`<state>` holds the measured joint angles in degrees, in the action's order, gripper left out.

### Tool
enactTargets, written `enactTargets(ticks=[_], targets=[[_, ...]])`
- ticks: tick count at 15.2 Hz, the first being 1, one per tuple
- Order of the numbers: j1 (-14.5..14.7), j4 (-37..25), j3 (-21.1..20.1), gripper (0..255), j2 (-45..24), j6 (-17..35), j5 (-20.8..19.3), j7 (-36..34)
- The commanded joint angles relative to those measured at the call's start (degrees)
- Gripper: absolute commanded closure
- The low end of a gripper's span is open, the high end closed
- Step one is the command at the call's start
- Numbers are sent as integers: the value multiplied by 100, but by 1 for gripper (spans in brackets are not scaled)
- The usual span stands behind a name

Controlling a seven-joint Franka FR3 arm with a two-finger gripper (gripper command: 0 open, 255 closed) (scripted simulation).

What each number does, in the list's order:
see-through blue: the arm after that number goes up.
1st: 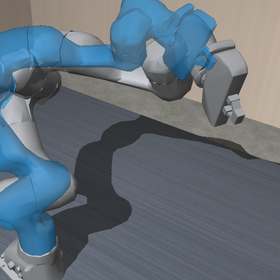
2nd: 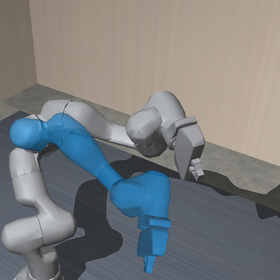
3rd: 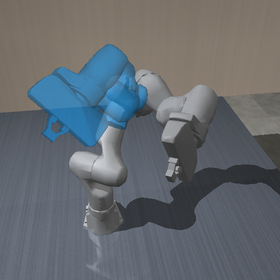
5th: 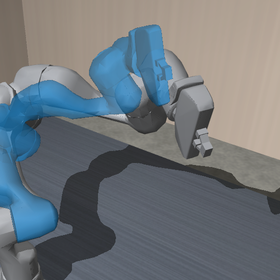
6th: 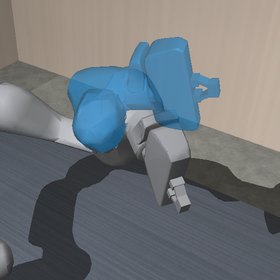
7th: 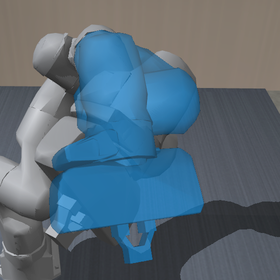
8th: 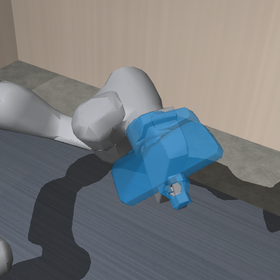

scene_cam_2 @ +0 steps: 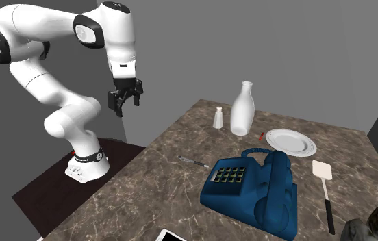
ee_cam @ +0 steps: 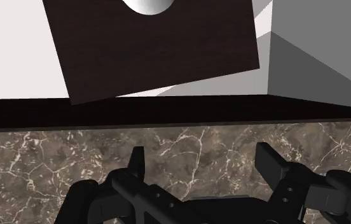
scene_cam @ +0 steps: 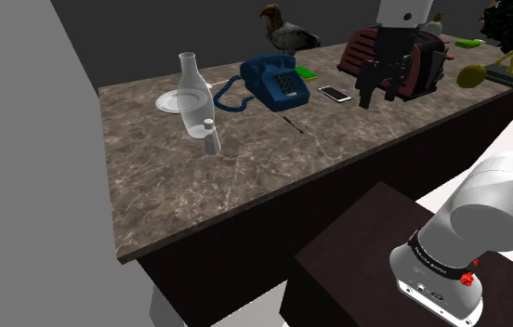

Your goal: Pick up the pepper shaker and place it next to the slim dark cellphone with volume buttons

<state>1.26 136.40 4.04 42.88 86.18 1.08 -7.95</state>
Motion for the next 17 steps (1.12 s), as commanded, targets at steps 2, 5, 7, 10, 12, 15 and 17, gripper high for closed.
enactTargets(ticks=[2, 5, 7, 10, 12, 15, 17], targets=[[44, -46, -100, 0, -137, 122, 54, -98], [165, -229, -392, 0, -580, 473, 184, -388], [235, -386, -580, 0, -896, 691, 243, -580], [325, -676, -852, 0, -1399, 990, 284, -870], [375, -903, -1026, 0, -1751, 1166, 279, -1067], [440, -1297, -1277, 0, -2301, 1391, 218, -1371], [482, -1596, -1434, 0, -2682, 1513, 142, -1582]])
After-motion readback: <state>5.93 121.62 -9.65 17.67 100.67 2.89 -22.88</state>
